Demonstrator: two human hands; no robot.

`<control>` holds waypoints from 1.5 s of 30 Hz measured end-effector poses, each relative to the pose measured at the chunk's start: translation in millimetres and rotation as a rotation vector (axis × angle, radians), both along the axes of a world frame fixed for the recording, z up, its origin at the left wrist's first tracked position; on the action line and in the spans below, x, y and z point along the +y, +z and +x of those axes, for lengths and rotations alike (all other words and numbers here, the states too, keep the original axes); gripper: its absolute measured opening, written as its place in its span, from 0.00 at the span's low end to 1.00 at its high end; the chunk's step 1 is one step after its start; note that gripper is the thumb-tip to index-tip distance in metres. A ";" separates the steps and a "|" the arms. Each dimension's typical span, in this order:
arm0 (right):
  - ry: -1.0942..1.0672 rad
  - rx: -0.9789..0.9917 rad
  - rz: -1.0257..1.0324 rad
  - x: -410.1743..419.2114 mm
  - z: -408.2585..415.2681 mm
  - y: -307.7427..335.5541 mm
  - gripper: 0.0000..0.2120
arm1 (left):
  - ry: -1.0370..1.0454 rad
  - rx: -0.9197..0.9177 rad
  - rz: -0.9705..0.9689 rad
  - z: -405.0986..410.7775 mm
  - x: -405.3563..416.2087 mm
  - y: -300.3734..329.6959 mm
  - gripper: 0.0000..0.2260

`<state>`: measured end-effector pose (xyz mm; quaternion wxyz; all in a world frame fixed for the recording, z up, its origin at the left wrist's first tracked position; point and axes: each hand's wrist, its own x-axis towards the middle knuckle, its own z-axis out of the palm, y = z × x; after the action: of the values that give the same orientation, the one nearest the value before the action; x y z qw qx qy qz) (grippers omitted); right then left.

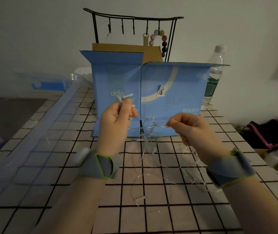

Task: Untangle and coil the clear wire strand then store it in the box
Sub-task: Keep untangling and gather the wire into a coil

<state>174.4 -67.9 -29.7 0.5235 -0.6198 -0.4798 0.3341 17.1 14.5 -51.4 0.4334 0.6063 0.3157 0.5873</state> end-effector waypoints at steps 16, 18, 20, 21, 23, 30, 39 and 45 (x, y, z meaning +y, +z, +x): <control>-0.101 0.099 0.161 0.6 18.9 11.7 0.15 | -0.091 0.634 0.466 9.8 -1.3 -16.2 0.14; -0.100 0.098 0.158 2.3 19.7 10.7 0.15 | -0.123 0.655 0.426 9.9 -0.4 -16.5 0.14; -0.099 0.097 0.151 3.3 21.1 7.9 0.16 | -0.143 0.668 0.382 9.2 -2.1 -15.9 0.12; -0.098 0.096 0.148 3.2 22.0 6.3 0.16 | -0.145 0.667 0.353 8.5 -3.2 -15.7 0.12; -0.103 0.076 0.134 3.3 24.9 0.3 0.16 | -0.114 0.610 0.269 8.3 -4.9 -14.4 0.13; 0.319 -0.282 -0.165 -5.4 23.7 -17.0 0.06 | -0.032 0.327 0.123 6.1 -7.3 -4.9 0.10; 0.175 -0.253 0.003 22.9 4.2 -1.2 0.12 | -0.112 0.377 0.244 5.9 -7.8 -8.6 0.08; 0.285 -0.189 0.013 23.6 -5.6 4.1 0.09 | -0.104 0.250 0.159 3.1 -7.7 -5.7 0.12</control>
<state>168.8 -44.3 -25.5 0.4275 -0.5707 -0.6121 0.3417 20.2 6.9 -57.1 0.3713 0.7227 0.2878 0.5069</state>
